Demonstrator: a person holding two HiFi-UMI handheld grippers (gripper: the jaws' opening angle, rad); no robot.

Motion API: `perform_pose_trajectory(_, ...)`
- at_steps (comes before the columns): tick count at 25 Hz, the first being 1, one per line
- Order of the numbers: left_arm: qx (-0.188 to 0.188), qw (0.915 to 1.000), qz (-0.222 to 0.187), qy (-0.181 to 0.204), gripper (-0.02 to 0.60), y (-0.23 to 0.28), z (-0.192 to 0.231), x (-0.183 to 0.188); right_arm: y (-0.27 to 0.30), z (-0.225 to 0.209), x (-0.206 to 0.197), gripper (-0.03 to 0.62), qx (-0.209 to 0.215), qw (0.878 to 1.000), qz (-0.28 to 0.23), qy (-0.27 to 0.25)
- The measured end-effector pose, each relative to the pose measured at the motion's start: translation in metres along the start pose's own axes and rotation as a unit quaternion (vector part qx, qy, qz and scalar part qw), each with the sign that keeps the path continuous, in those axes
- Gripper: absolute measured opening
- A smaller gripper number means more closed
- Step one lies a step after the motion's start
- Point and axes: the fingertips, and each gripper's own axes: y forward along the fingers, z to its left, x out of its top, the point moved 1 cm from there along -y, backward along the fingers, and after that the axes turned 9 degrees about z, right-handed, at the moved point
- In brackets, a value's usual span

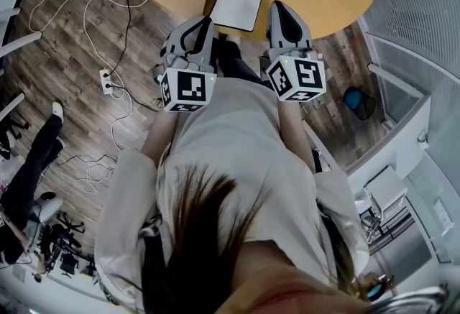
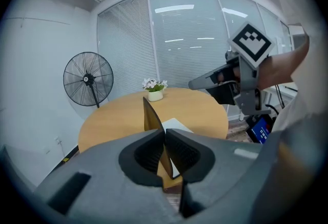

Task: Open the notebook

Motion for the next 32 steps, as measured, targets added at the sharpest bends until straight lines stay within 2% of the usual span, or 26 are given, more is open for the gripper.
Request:
perform_pose_trajectory(14, 0.026, 0.9989, 0.002, -0.038, 0.032, -0.007, 0.038, -0.020, 0.010, 0.014, 0.006, 0.002, 0.000, 1.000, -0.001, -0.012)
perform_pose_trajectory(20, 0.038, 0.9963, 0.003, -0.077, 0.032, -0.011, 0.056, -0.028, 0.012, 0.019, 0.007, 0.002, 0.004, 1.000, 0.002, -0.018)
perform_pose_trajectory(26, 0.061, 0.9933, 0.018, -0.096, 0.034, -0.012, 0.069, -0.045, 0.011, 0.020, 0.008, 0.001, 0.003, 1.000, 0.001, -0.020)
perform_pose_trajectory(32, 0.077, 0.9853, 0.041, -0.147, 0.035, -0.010, 0.086, -0.074, 0.009, 0.019, 0.006, 0.002, 0.000, 1.000, 0.003, -0.019)
